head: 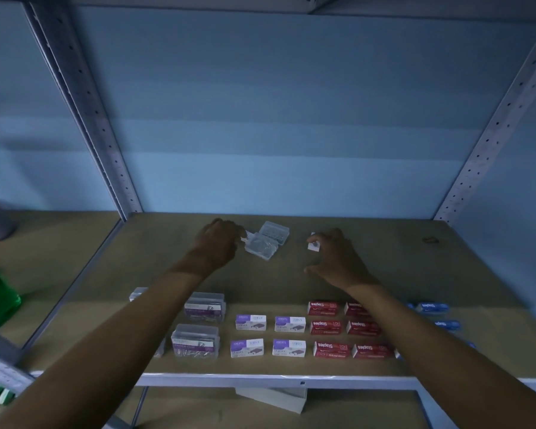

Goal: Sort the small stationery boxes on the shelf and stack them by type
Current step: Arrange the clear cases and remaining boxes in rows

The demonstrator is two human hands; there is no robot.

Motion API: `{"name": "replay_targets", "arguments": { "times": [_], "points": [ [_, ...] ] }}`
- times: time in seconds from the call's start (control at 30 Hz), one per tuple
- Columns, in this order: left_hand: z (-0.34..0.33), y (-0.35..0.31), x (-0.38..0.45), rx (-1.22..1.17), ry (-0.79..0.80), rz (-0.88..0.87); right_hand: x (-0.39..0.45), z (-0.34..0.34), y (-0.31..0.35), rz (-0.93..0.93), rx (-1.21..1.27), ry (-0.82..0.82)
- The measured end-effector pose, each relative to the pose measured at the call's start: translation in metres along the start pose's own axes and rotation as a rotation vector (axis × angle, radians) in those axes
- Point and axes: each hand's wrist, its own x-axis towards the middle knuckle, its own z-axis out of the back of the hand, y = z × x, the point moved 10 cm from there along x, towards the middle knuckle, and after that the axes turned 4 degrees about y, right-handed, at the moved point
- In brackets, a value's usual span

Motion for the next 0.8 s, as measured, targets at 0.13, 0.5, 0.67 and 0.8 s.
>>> {"name": "replay_targets", "arguments": {
  "times": [0.13, 0.5, 0.67, 0.8],
  "points": [
    [-0.016, 0.016, 0.027, 0.053, 0.042, 0.085, 0.021, -0.006, -0.015, -0.090, 0.100, -0.016],
    [-0.043, 0.023, 0.044, 0.311, 0.218, 0.030, 0.043, -0.019, -0.020, -0.091, 0.109, 0.151],
    [-0.034, 0.026, 0.039, 0.278, 0.133, 0.061, 0.038, -0.016, -0.020, -0.055, 0.141, 0.080],
    [-0.025, 0.022, 0.031, 0.247, 0.087, 0.044, 0.031, -0.018, -0.018, -0.006, 0.216, 0.022]
  ]
}}
